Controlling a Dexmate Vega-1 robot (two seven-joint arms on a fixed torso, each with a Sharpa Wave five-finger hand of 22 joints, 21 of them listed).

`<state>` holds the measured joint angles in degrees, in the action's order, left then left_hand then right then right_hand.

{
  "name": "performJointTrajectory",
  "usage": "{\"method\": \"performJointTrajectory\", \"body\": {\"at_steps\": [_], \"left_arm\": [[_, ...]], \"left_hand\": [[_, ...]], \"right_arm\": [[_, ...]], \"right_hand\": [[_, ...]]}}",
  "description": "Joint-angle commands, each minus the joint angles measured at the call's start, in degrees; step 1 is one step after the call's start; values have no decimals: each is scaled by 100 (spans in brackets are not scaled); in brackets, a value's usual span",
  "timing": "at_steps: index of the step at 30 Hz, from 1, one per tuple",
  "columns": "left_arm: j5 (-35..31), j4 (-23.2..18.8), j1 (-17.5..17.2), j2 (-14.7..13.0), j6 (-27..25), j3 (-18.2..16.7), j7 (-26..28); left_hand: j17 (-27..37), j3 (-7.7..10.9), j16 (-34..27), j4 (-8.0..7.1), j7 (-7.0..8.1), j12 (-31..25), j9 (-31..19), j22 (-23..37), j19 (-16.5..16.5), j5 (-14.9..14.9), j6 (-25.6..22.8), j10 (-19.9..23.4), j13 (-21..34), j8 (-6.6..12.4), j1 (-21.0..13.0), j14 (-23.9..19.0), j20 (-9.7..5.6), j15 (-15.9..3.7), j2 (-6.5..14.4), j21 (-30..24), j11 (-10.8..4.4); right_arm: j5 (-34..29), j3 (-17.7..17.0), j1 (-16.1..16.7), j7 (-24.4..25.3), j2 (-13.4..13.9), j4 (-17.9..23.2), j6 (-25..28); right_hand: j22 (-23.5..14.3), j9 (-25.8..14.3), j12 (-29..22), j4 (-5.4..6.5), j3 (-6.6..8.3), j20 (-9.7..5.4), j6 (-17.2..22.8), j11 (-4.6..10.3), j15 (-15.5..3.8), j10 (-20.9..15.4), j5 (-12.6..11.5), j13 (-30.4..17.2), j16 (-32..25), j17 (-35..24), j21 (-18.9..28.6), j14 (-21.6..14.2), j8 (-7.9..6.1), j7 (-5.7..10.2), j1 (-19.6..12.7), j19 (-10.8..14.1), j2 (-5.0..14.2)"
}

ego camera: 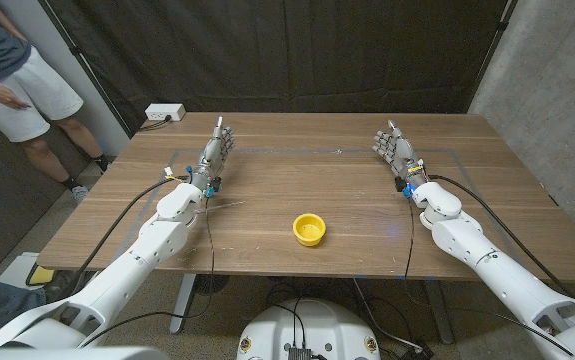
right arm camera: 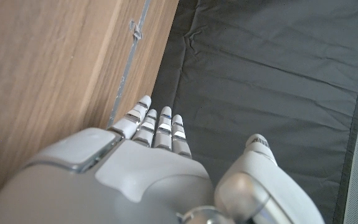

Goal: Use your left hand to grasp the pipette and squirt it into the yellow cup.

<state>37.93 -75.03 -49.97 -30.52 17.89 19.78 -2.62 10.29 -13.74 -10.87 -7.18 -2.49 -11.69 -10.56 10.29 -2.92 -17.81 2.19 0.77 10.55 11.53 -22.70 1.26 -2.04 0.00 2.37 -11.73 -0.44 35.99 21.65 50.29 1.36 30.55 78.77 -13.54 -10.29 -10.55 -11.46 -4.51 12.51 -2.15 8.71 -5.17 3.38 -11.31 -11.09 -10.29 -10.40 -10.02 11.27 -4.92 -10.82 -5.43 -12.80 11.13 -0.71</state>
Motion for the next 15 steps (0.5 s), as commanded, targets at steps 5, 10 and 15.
{"method": "performJointTrajectory", "body": {"at_steps": [5, 10, 15], "left_arm": [[14, -423, -382, -342, 51, -201, -34], [-106, -552, -390, -493, 31, -185, -86], [-168, -697, -498, -606, 52, -221, -49]], "left_hand": [[14, -9, -41, 31, -26, -47, -9, 9, -62, -36, -24, 90, 15, 34, -87, -5, -166, 3, 46, -31, -21], [12, 7, -41, 55, -34, -47, -10, 8, -58, -38, -46, 103, 15, 40, -137, -21, -157, -1, 69, -29, -38], [9, 46, -50, 119, -40, -66, -11, 5, -43, -41, -90, 178, 16, 52, -265, -81, -156, 1, 109, -25, -52]], "right_arm": [[-183, -25, 580, 593, 236, 1183, 378], [-214, -53, 700, 682, 263, 1321, 358], [-259, -78, 791, 777, 307, 1477, 380]], "right_hand": [[-21, -14, -40, -19, 51, -62, 62, -5, -13, -62, -24, -12, -25, -24, 31, -67, -39, 6, -80, 44, 21], [-22, -15, -41, -29, 50, -61, 71, -6, -10, -66, -19, -13, -25, -24, 32, -72, -41, 14, -89, 49, 21], [-22, -15, -43, -35, 50, -56, 76, -11, -10, -70, -16, -13, -26, -24, 33, -76, -42, 6, -97, 52, 23]]}}
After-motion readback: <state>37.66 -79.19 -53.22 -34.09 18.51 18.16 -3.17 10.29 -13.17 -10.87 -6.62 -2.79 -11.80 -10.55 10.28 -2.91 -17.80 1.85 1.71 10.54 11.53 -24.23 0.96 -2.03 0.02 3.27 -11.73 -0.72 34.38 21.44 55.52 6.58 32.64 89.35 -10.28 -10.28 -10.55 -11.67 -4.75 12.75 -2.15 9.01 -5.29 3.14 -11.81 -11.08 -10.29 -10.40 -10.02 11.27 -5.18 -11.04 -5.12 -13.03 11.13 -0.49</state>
